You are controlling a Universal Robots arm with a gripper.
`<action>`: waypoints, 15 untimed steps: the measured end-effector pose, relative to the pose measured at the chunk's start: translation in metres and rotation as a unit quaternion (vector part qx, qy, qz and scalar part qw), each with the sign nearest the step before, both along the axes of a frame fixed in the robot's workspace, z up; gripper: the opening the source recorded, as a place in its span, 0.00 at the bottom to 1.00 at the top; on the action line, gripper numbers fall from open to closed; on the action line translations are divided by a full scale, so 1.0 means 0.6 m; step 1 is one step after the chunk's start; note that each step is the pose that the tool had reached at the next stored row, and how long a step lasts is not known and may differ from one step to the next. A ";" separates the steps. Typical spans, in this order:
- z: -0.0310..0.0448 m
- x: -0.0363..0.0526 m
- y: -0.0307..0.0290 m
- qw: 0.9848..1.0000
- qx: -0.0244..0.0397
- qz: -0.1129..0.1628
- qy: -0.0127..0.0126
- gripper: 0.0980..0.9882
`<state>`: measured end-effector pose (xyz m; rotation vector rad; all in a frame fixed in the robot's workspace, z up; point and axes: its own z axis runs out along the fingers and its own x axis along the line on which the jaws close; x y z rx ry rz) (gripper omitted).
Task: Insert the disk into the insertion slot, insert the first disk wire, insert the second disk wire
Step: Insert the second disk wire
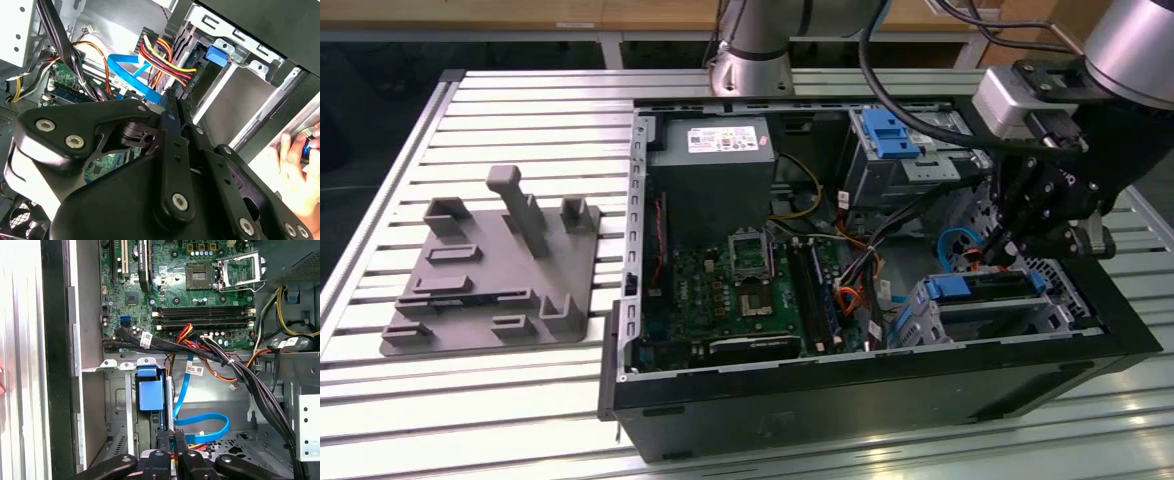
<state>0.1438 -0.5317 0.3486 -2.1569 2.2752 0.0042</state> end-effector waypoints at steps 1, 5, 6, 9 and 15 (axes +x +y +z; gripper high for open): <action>0.000 0.000 0.0000 1.000 0.000 0.000 0.000 0.07; 0.000 0.002 -0.0014 1.000 0.000 0.000 0.000 0.07; -0.001 0.002 -0.0021 1.000 0.000 0.000 0.000 0.07; -0.001 0.004 -0.0054 1.000 0.000 0.000 0.000 0.07; -0.003 0.005 -0.0106 1.000 0.000 -0.002 0.000 0.07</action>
